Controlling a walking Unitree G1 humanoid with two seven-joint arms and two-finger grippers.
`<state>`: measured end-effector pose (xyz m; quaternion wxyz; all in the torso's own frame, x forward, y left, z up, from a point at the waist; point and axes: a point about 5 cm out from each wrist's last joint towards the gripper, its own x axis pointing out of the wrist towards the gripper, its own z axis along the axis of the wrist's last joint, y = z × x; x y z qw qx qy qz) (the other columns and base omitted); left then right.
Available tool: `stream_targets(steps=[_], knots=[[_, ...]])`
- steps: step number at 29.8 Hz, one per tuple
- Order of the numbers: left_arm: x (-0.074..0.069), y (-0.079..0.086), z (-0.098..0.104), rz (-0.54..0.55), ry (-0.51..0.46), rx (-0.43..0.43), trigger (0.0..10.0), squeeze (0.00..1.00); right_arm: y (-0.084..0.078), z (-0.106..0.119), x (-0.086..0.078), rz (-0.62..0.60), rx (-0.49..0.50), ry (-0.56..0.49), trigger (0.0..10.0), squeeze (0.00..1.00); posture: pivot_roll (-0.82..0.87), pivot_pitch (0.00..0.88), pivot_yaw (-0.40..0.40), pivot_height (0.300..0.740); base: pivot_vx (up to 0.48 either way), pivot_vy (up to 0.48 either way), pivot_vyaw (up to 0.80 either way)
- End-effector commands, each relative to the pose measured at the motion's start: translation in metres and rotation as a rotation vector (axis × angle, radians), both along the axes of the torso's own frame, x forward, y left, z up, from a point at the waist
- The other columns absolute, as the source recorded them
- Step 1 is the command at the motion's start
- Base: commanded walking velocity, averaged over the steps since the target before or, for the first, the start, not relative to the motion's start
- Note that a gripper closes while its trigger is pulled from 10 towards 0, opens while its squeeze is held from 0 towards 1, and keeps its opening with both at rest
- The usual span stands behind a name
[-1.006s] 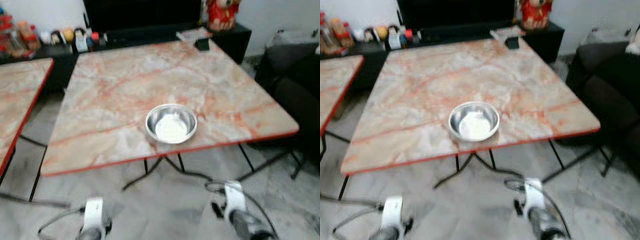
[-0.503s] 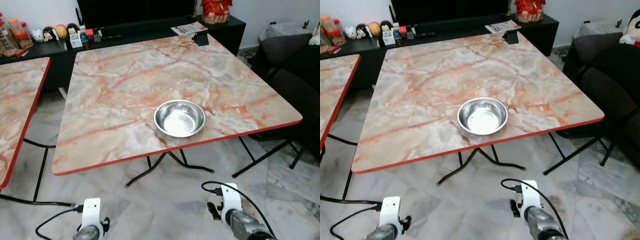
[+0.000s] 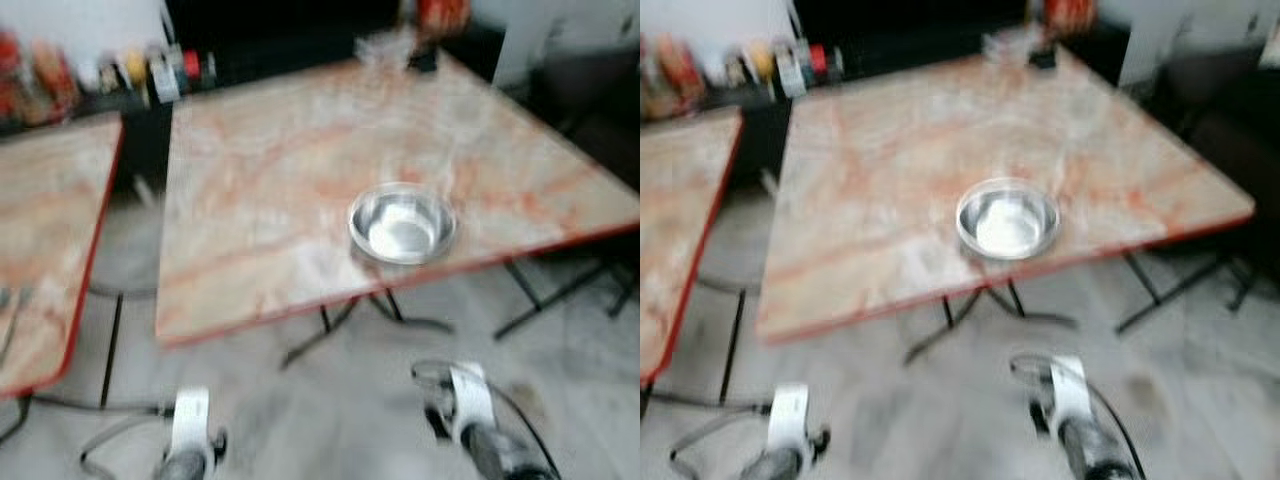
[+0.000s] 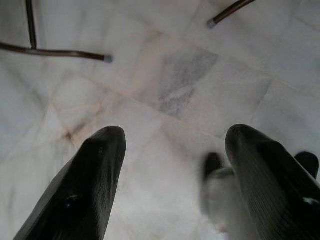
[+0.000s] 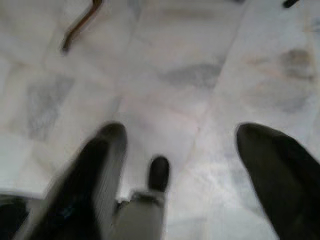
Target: Setting the table
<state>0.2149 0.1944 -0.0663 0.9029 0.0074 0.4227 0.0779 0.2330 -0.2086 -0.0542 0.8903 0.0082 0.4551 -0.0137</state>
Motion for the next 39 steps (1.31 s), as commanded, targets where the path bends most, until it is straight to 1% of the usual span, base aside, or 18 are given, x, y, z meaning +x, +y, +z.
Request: stream_targets(steps=[1, 3, 6, 8, 11, 14, 22, 23, 25, 27, 33, 35, 39], knots=[[-0.0072, 0.0116, -0.0025, 0.002, 0.032, 0.036, 10.0, 0.0, 0.0129, 0.0, 0.0035, 0.007, 0.035, -0.012, 10.0, 0.0, -0.06, 0.042, 0.09, 0.74, 0.0, 0.48, 0.0], [-0.007, 0.0117, -0.0024, 0.002, 0.031, 0.037, 10.0, 0.0, 0.013, 0.0004, 0.004, 0.012, 0.033, -0.014, 10.0, 0.0, -0.06, 0.041, 0.089, 0.74, 0.0, 0.48, 0.0], [-0.0066, 0.0116, -0.0022, 0.002, 0.031, 0.037, 10.0, 0.0, 0.0127, 0.0012, 0.0051, 0.052, 0.011, -0.012, 10.0, 0.0, -0.05, 0.038, 0.087, 0.74, 0.0, 0.48, 0.0], [-0.0065, 0.0115, -0.0022, 0.003, 0.031, 0.038, 10.0, 0.0, 0.0121, 0.0016, 0.0056, 0.066, -0.006, -0.012, 10.0, 0.0, -0.05, 0.038, 0.087, 0.74, 0.0, 0.48, 0.67], [-0.0061, 0.0111, -0.0021, 0.002, 0.031, 0.038, 10.0, 0.0, 0.0122, 0.0014, 0.0053, 0.067, -0.001, -0.005, 10.0, 0.0, -0.05, 0.032, 0.086, 0.74, 0.0, 0.48, 0.8], [-0.0063, 0.0108, -0.0022, -0.001, 0.032, 0.038, 10.0, 0.0, 0.0127, 0.0008, 0.0045, 0.044, 0.019, -0.007, 10.0, 0.0, -0.05, 0.026, 0.086, 0.74, 0.0, 0.48, 0.0], [-0.0062, 0.0109, -0.0022, -0.002, 0.033, 0.038, 10.0, 0.0, 0.0128, 0.0009, 0.0047, 0.051, 0.018, -0.007, 10.0, 0.0, -0.05, 0.026, 0.086, 0.74, 0.0, 0.48, 0.0], [-0.0063, 0.0101, -0.0024, -0.004, 0.035, 0.039, 10.0, 0.0, 0.0123, 0.0012, 0.0049, 0.071, 0.005, -0.006, 10.0, 0.0, -0.05, 0.0, 0.082, 0.74, 0.0, 0.48, 0.0], [-0.0063, 0.0101, -0.0024, -0.004, 0.035, 0.039, 10.0, 0.0, 0.0123, 0.0012, 0.0049, 0.071, 0.005, -0.006, 10.0, 0.0, -0.05, 0.0, 0.082, 0.74, 0.0, 0.48, 0.0], [-0.0067, 0.0096, -0.0027, -0.006, 0.037, 0.04, 10.0, 0.0, 0.0116, 0.0014, 0.005, 0.099, -0.015, -0.001, 10.0, 0.0, -0.05, 0.0, 0.081, 0.74, 0.0, 0.48, 0.65], [-0.0073, 0.0093, -0.0031, -0.007, 0.038, 0.04, 10.0, 0.0, 0.0116, 0.0009, 0.0042, 0.098, -0.011, 0.002, 10.0, 0.0, -0.05, 0.0, 0.078, 0.74, 0.0, 0.48, 0.8], [-0.0075, 0.0092, -0.0032, -0.007, 0.039, 0.04, 10.0, 0.0, 0.0116, 0.0006, 0.0038, 0.09, -0.006, 0.002, 10.0, 0.0, -0.05, 0.0, 0.078, 0.74, 0.0, 0.48, 0.49], [-0.0081, 0.009, -0.0036, -0.009, 0.041, 0.041, 10.0, 0.0, 0.0115, -0.0001, 0.0028, 0.071, 0.004, 0.002, 10.0, 0.0, -0.05, 0.0, 0.078, 0.74, 0.0, 0.48, 0.0]])
